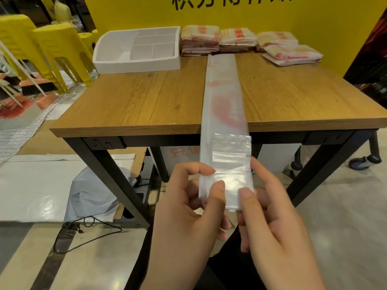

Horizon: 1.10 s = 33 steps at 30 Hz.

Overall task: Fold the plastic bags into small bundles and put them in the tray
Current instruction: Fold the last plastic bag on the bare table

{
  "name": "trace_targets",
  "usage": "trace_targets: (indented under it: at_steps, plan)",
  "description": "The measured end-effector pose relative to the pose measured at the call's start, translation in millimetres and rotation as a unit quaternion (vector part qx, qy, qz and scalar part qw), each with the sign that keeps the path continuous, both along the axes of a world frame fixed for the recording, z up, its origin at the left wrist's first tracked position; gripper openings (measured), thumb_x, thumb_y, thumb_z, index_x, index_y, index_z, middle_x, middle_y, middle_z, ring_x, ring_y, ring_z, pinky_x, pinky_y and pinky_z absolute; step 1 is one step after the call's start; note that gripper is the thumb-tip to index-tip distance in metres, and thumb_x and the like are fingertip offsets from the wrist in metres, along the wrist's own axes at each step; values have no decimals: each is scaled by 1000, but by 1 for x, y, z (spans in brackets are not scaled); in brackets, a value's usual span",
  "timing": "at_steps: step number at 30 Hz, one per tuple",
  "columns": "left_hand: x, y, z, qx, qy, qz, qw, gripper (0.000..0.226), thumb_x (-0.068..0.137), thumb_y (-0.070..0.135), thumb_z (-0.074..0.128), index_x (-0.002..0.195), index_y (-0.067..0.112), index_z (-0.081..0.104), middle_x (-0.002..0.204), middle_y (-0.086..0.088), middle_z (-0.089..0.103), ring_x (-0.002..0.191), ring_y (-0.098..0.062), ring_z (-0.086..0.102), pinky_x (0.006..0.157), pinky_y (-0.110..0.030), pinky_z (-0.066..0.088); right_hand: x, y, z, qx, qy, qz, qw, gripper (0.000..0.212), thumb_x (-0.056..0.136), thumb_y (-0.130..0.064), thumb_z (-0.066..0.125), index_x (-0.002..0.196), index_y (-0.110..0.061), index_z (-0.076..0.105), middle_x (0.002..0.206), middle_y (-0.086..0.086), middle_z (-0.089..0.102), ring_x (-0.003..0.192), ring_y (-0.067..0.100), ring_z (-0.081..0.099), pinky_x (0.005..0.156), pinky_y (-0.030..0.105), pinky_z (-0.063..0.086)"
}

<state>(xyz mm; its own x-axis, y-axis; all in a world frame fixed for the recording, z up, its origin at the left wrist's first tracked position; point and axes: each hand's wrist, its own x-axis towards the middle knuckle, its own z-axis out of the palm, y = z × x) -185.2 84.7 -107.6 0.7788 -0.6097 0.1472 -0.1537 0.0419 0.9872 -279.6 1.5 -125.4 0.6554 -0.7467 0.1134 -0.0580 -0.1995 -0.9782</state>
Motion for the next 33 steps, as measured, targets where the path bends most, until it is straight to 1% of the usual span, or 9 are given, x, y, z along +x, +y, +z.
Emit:
trace_targets:
  at_steps: [6,12,14,18,22,25,29,31,33]
  plan:
    - [-4,-2,-5,31,-33,-7,999,10,96,38,59,106,41,58,61,-7,66,44,-21,60,44,-36,51,5,1,-10,16,-35,-10,999,48,92,-53,46,137,-66,35,105,-16,73,65,12,66,63,33,49]
    - [-7,-6,-4,24,18,-8,1000,18,92,47,62,110,46,60,58,-7,64,43,-15,58,44,-27,45,7,1,-9,50,-61,-10,997,50,89,-58,59,137,-61,42,116,-24,69,98,7,72,82,39,56]
    - [-8,-9,-1,7,60,-7,998,20,87,41,63,106,45,63,58,-9,64,40,-15,54,41,-23,43,8,0,-8,61,-67,-19,996,48,88,-55,60,133,-64,44,111,-20,72,91,10,73,80,41,56]
    - [-10,-12,8,-23,122,-10,992,25,85,33,64,107,43,67,53,-9,59,37,-13,48,37,-21,38,6,-4,-6,67,-82,-31,994,45,91,-46,58,132,-61,50,82,-9,71,67,10,65,72,32,47]
    - [-11,-11,13,-8,147,-17,989,36,85,32,64,117,49,63,54,-8,58,38,-11,48,38,-19,38,3,-5,-2,105,-90,-25,990,47,88,-38,62,128,-59,54,82,-8,72,69,12,67,61,24,49]
    - [-13,-11,14,3,147,-30,989,41,83,33,65,120,51,61,53,-7,58,39,-10,49,39,-18,38,1,-4,-3,114,-84,-29,989,50,82,-38,62,125,-62,54,88,-5,75,70,13,69,62,24,51]
    - [-8,-2,10,20,90,-65,994,38,87,48,66,124,56,58,58,-9,61,42,-14,52,41,-20,41,-1,-1,2,117,-82,-23,989,53,77,-43,62,124,-64,52,85,-1,75,66,15,69,58,24,52]
    - [4,8,9,26,32,-134,990,53,82,57,72,131,56,53,78,-4,69,59,-12,63,50,-21,49,-6,-3,7,124,-81,-20,989,52,75,-44,62,124,-61,56,75,3,72,54,14,62,51,22,49]
    - [24,17,8,92,-135,-174,971,80,73,55,80,144,52,41,111,8,66,89,-12,66,63,-22,55,-10,-7,14,145,-81,-7,986,51,74,-41,64,123,-53,63,68,4,68,47,12,56,47,20,46]
